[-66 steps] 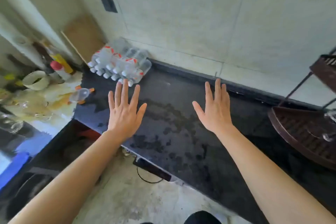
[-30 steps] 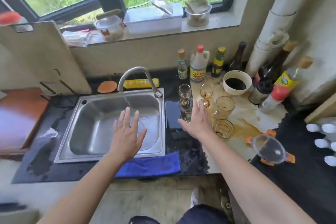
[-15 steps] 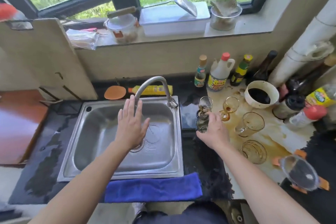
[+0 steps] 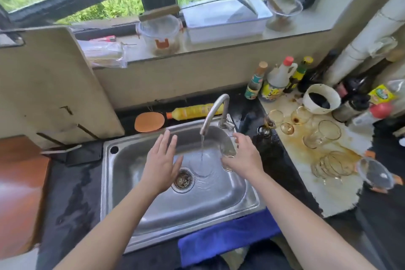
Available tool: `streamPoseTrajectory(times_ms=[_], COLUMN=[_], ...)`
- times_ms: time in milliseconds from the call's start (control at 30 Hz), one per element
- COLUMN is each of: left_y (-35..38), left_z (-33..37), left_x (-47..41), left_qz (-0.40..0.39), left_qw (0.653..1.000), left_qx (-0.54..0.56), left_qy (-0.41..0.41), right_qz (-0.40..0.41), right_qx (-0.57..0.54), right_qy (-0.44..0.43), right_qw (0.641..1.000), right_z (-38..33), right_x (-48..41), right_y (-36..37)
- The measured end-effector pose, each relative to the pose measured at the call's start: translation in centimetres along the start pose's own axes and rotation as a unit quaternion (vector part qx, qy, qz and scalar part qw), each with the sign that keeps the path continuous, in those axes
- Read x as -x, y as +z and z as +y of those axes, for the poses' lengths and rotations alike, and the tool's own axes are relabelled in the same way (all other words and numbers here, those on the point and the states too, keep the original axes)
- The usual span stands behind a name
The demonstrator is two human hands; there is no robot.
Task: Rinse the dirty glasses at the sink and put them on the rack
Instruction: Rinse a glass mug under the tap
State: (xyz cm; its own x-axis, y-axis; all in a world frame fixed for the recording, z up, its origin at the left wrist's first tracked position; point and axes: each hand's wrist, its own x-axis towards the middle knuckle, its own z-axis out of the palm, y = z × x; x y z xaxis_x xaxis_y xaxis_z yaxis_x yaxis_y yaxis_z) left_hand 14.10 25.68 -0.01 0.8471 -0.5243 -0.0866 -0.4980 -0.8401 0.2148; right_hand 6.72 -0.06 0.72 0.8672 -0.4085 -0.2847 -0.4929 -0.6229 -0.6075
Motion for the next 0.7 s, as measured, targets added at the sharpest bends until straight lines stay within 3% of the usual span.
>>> streamPoseTrajectory(times_ms=[433, 700], left_y=[4.0, 3.3], left_z=[-0.1, 1.4], left_x=[1.6, -0.7], left_qz=[-0.091, -0.108], left_qw=[0.979, 0.964], left_qx=[0.167, 0.23], left_qy=[-0.072, -0.074], right_qz=[-0.108, -0.112], right_qx=[-0.156, -0.246], right_qy=[-0.017, -0.019], right_qw=[0.982, 0.963], right_z=[-4.0, -3.7], right_x=[-2.0, -2.4], right_y=[4.3, 3.8])
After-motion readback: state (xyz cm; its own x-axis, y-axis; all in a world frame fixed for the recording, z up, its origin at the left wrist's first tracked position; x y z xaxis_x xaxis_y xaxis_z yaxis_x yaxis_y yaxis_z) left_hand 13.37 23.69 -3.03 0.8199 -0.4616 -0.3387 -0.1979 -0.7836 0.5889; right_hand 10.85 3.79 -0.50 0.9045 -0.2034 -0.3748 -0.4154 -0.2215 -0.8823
